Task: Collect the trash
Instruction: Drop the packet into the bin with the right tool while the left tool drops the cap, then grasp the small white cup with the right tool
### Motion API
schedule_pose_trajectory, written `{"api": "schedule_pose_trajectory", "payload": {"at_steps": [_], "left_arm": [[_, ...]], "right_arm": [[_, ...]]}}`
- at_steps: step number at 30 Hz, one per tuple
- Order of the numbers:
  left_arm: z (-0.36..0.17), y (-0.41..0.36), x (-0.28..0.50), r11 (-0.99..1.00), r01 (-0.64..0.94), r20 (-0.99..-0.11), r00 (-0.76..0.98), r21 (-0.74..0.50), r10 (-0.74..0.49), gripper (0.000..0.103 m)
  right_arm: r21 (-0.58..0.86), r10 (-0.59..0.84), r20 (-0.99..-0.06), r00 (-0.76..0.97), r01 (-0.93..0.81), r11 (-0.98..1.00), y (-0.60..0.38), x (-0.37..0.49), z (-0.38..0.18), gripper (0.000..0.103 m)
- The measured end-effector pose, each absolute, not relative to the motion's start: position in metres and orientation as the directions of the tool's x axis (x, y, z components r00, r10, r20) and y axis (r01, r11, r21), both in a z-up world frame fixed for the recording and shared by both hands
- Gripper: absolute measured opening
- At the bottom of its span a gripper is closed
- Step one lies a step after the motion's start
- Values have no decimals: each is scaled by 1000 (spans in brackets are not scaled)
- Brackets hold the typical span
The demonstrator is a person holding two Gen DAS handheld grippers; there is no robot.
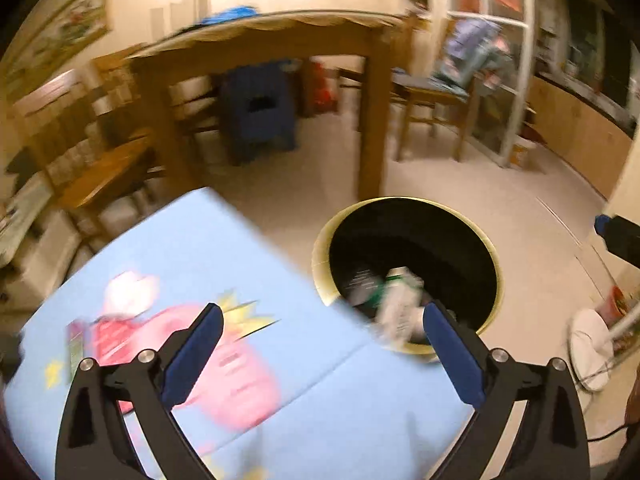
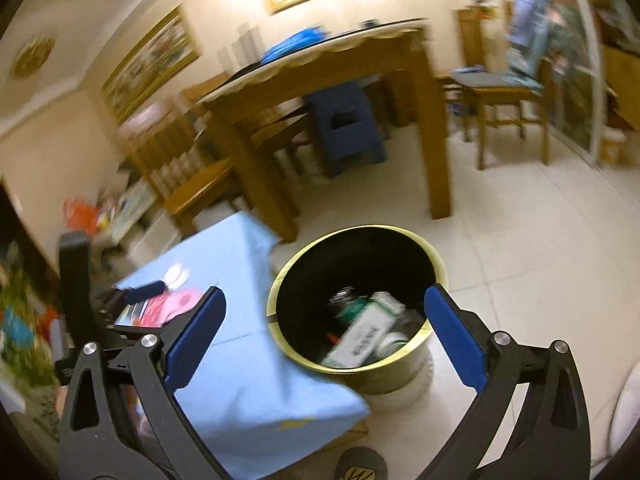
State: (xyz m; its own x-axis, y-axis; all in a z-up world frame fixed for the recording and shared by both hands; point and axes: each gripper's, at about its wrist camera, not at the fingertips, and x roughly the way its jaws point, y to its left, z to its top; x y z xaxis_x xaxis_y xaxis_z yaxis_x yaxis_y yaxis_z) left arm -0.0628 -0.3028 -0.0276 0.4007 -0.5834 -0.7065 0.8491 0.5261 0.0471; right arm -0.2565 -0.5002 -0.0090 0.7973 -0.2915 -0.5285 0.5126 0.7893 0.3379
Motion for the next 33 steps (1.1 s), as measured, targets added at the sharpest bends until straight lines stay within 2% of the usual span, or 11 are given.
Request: {"api": "schedule_pose_trajectory", "payload": {"at_steps": [3, 6, 10, 12, 14, 16, 22, 24, 26, 28, 33], "left_arm": [[-24, -236, -43, 614, 785, -684, 492, 82, -538, 97], [-24, -158, -16, 727, 664, -638, 639, 175, -429, 97], [-24, -80, 27, 840, 513, -622, 720, 176, -309, 97], [-26, -52, 47, 876, 445, -613, 749, 185, -251, 97], [-28, -29, 62, 899, 403, -617, 755, 172, -220, 97], [-29, -11, 75, 920, 367, -626, 752, 139, -205, 97], [-28, 5, 87, 930, 349, -629, 750, 116, -203, 97], [-27, 4, 86, 926, 354, -625, 754, 129, -201, 97], [-30, 8, 83, 921, 368, -629, 748, 126, -212, 97], [-32, 6, 82, 916, 376, -630, 747, 138, -211, 97], [-32, 4, 80, 913, 375, -621, 757, 158, -204, 97]], "right_arm": [[251, -217, -538, 814, 400, 881, -454, -204, 8, 98], [156, -126, -549, 826, 249, 956, -401, -151, 21, 98], [99, 20, -601, 799, 50, 994, -338, -71, 16, 97], [109, 74, -644, 761, -5, 994, -320, -34, 4, 92], [157, 137, -698, 702, -37, 987, -308, -1, -13, 70], [186, 178, -721, 669, -61, 981, -296, 26, -26, 59], [72, 134, -759, 637, -122, 990, -244, 78, -59, 58], [43, 114, -778, 617, -129, 991, -236, 88, -71, 51], [34, 98, -799, 593, -118, 992, -231, 99, -81, 36], [51, 114, -807, 579, -124, 991, -229, 107, -88, 29], [-2, 72, -815, 576, -128, 992, -216, 120, -91, 29]]}}
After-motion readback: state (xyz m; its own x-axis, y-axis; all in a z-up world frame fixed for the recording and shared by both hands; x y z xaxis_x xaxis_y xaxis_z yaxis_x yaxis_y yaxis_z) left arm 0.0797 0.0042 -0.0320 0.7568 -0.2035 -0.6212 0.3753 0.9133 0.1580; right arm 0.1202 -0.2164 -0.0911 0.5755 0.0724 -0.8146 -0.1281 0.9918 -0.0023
